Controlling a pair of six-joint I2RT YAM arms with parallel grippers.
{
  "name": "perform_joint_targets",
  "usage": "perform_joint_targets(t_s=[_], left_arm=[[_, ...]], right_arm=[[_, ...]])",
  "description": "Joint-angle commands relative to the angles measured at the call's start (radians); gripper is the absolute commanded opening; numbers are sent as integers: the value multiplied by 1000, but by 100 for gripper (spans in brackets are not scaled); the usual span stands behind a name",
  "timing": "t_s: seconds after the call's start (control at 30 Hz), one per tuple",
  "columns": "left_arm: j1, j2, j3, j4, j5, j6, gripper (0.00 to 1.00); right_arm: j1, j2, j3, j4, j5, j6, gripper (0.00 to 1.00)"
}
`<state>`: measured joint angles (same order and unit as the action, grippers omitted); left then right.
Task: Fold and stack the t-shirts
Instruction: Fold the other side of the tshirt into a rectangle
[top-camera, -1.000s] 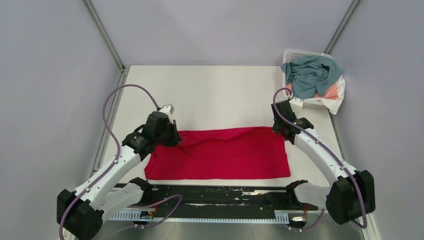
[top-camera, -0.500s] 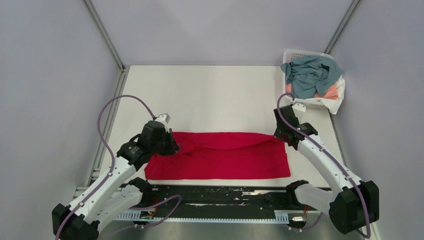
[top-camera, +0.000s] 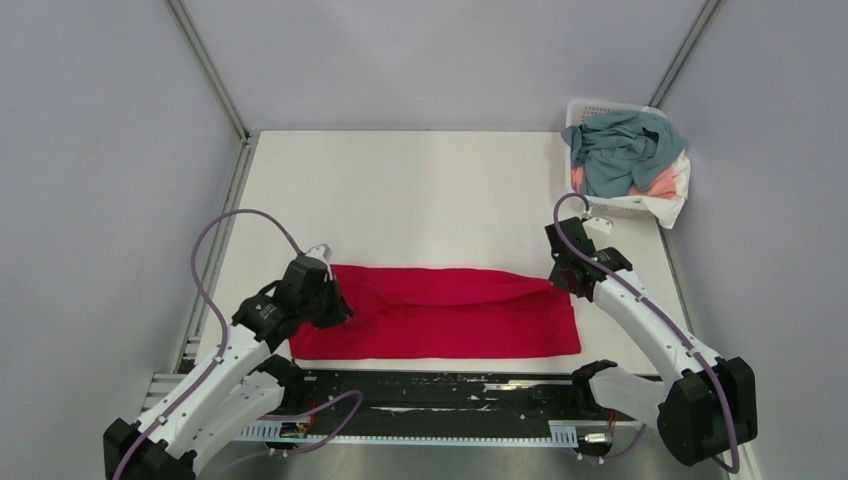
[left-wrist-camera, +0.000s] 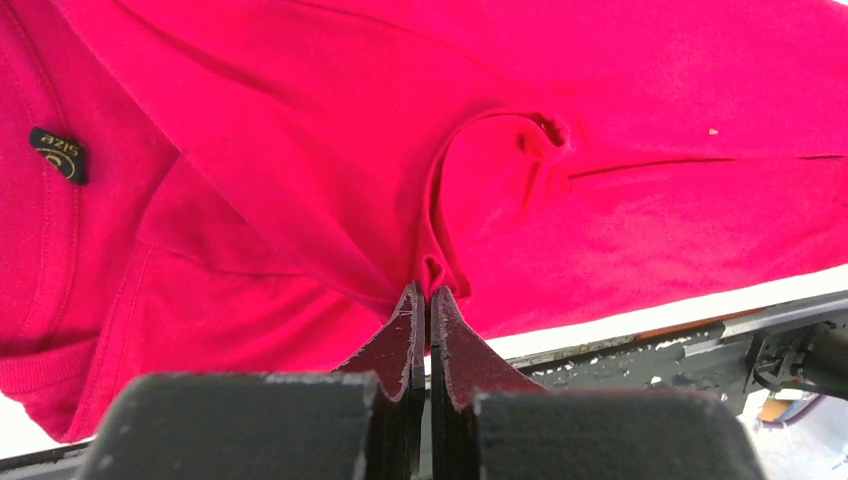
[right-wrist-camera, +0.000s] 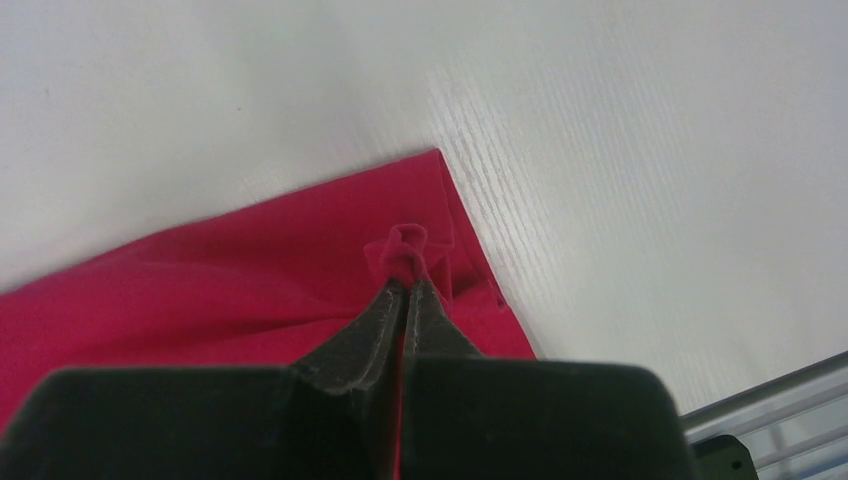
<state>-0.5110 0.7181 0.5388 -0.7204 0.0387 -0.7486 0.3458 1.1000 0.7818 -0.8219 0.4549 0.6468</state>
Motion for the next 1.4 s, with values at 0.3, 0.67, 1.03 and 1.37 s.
perform_joint_targets(t_s=[0.3, 0.67, 1.03, 1.37], left_arm=[[-4, -4, -60, -29, -23, -107, 13], [-43, -230, -113, -257, 326, -220, 81], [-42, -34, 75, -20, 0, -144, 100], [37, 546, 122, 432, 173, -123, 100]], right_arm=[[3, 72, -52, -43, 40, 75, 9], [3, -168, -66, -209, 135, 286, 80], [3, -435, -146, 121, -7, -12, 100], [3, -121, -198, 528, -517, -75, 100]])
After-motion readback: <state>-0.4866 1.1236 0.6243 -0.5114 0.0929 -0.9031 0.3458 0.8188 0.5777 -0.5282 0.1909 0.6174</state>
